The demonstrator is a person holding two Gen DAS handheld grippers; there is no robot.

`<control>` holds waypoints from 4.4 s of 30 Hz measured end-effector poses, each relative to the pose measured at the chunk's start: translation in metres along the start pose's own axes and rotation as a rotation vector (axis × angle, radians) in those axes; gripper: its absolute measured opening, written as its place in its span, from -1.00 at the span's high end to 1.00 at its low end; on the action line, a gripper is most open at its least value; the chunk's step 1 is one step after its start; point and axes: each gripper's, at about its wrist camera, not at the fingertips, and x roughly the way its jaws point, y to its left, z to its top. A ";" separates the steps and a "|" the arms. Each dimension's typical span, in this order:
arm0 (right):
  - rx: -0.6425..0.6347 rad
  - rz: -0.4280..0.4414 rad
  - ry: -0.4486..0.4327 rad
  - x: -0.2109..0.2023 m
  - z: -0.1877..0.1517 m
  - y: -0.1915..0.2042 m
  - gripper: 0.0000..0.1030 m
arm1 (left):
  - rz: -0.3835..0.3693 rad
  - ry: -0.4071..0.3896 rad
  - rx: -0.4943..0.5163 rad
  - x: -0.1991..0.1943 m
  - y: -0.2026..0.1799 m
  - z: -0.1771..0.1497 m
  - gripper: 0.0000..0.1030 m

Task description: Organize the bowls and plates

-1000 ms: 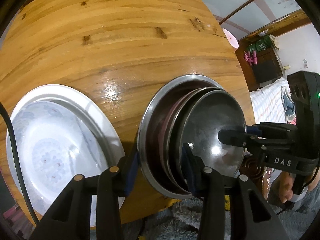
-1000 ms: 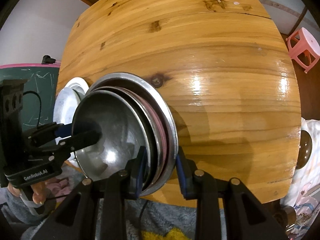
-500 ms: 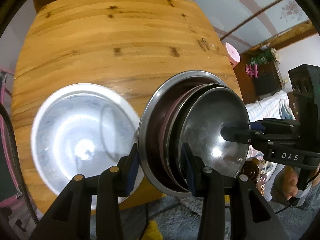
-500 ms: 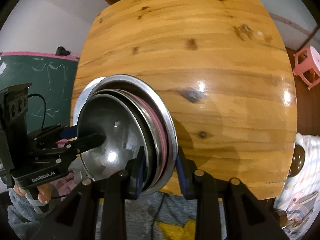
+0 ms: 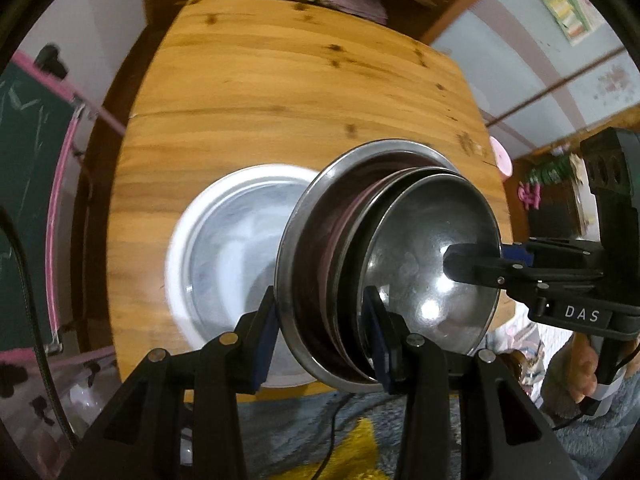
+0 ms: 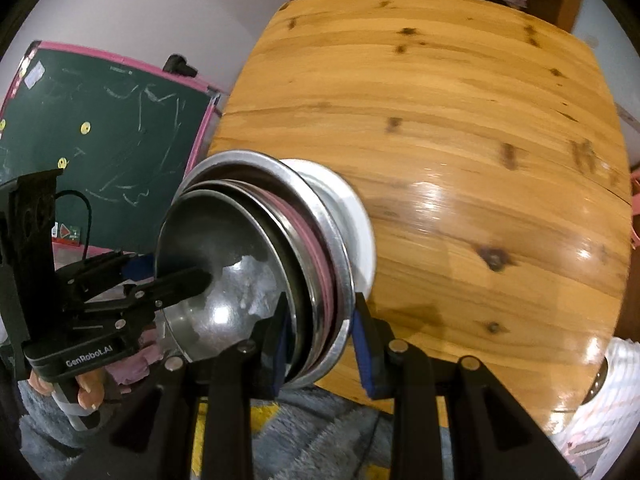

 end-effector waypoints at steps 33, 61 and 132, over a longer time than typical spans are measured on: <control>0.054 -0.037 0.127 0.085 0.016 0.011 0.49 | 0.029 0.079 -0.069 0.069 0.051 0.006 0.27; -0.050 -0.066 0.053 0.059 0.006 0.026 0.34 | 0.127 -0.062 0.001 0.027 0.017 0.000 -0.38; 0.105 -0.312 -0.693 -0.118 -0.162 0.009 0.09 | 0.250 -0.528 0.160 -0.068 -0.162 -0.094 -0.75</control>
